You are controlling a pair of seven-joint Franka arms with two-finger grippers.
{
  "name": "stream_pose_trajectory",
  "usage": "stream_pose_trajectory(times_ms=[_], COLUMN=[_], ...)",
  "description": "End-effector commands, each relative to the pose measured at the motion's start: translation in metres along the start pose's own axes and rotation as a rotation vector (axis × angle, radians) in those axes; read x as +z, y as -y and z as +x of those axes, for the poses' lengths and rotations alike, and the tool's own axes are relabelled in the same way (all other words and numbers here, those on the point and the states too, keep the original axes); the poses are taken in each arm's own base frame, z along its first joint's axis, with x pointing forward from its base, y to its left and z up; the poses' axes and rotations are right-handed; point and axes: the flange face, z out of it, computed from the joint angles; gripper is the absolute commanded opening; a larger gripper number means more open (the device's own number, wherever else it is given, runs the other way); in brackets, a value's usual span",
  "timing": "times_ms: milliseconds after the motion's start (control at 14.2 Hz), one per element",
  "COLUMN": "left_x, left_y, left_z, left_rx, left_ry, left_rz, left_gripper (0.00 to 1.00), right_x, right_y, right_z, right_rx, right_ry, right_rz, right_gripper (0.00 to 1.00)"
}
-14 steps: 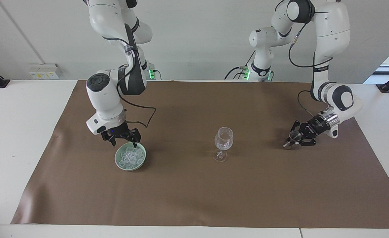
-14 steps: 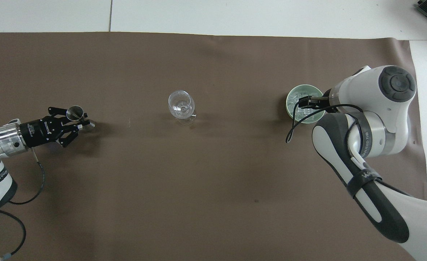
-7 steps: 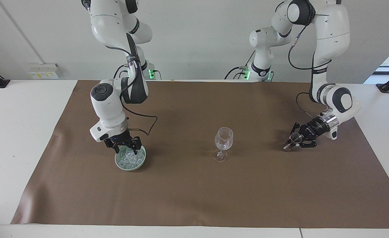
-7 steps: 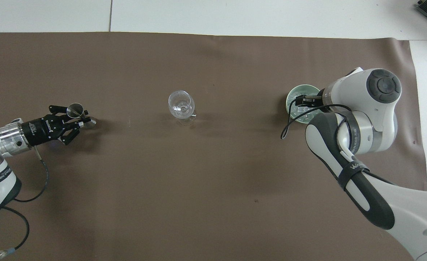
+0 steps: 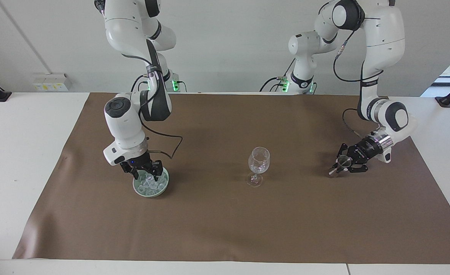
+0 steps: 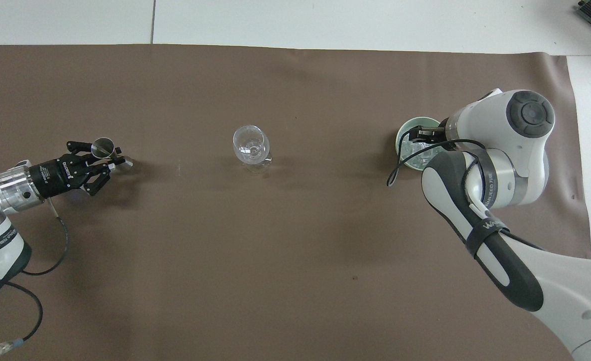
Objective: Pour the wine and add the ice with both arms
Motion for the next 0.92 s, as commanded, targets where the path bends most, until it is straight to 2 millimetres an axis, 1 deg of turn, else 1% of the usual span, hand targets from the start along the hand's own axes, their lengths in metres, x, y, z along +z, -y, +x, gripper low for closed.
stream_pose_trajectory(times_ms=[0,283,353,424,494,706,848], left_x=[0.001,0.000,0.001,0.002,0.002,0.002,0.003], left_y=[-0.007,-0.006,-0.004,-0.004,-0.005,-0.005,-0.004], left_z=[0.006,0.009,0.011,0.012,0.012,0.013,0.013], left_rx=[0.016,0.030,0.042,0.048,0.049,0.048,0.047], left_ry=[0.022,0.022,0.023,0.025,0.024,0.023,0.022], left_rz=[-0.008,-0.012,-0.012,-0.013,-0.014,-0.014,-0.013], left_gripper=[0.00,0.00,0.00,0.00,0.00,0.01,0.08], right_x=[0.002,0.000,0.001,0.001,0.001,0.004,0.005], right_y=[0.004,0.006,0.017,0.021,0.021,0.021,0.020], right_z=[0.008,0.009,0.006,0.005,0.005,0.002,0.002], right_rx=[0.032,0.062,0.070,0.078,0.081,0.092,0.088], right_ry=[-0.015,-0.018,-0.014,-0.013,-0.011,-0.002,0.000], right_rz=[-0.002,0.002,0.004,0.004,0.004,-0.001,-0.005], right_gripper=[0.80,0.67,0.67,0.66,0.62,0.62,0.63])
